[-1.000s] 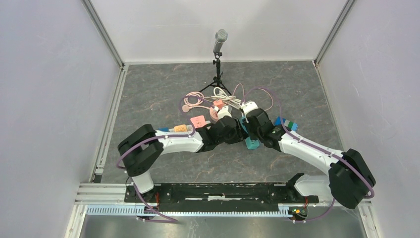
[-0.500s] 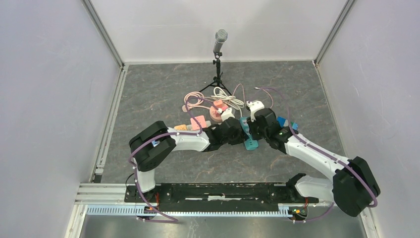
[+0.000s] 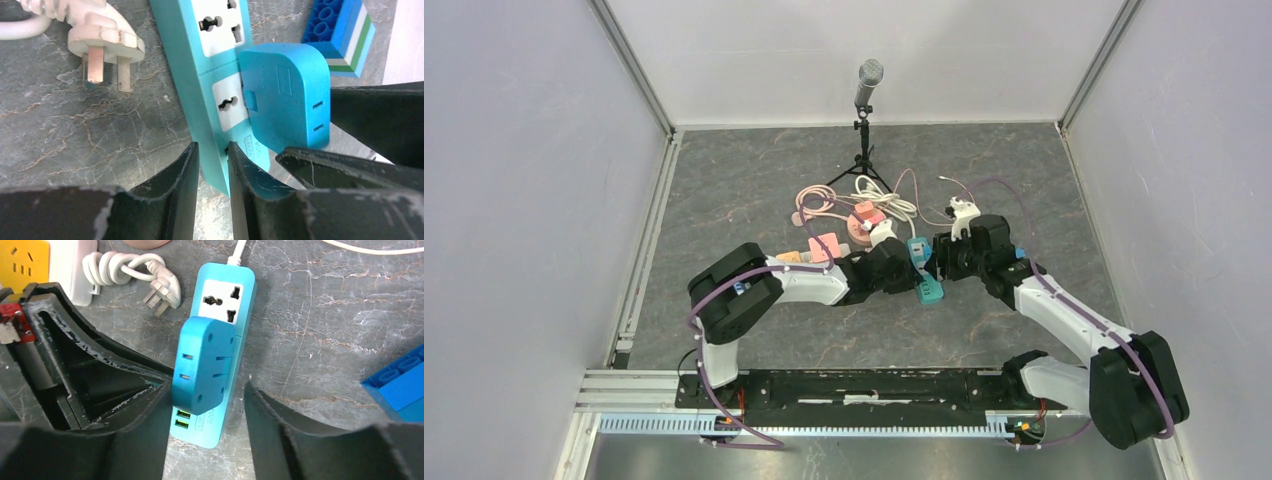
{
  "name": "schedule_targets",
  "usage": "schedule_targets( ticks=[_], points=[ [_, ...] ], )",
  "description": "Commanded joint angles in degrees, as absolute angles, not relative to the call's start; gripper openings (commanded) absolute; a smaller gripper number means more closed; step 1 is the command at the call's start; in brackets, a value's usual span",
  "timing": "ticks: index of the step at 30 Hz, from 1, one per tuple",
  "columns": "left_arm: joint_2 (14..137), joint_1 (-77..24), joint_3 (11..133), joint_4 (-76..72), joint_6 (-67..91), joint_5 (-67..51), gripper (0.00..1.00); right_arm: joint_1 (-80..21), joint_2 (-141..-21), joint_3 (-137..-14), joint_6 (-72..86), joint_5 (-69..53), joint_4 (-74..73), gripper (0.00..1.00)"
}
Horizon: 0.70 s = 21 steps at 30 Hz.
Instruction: Pull the plug off the socket
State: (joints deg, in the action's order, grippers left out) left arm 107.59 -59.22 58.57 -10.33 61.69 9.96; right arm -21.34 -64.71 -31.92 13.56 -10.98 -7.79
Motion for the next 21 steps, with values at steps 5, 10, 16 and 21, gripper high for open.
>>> schedule_targets(
  ticks=[5, 10, 16, 21],
  points=[
    [110.4, -58.5, 58.8, -5.6, 60.8, 9.7, 0.40, -21.6, -67.9, -33.8, 9.3, -6.0, -8.0, 0.64],
    [111.1, -58.3, 59.0, -5.9, 60.5, 8.8, 0.41, -23.9, -69.0, -34.5, 8.5, -2.9, -7.8, 0.45],
    [114.9, -58.2, 64.9, -2.1, 57.4, 5.9, 0.41, -25.7, -68.0, -37.1, 9.4, 1.3, -8.8, 0.00],
    [117.9, -58.2, 68.1, 1.1, 56.7, 5.1, 0.38, -25.7, -67.0, -40.6, 11.1, 3.8, -11.3, 0.00]
  ],
)
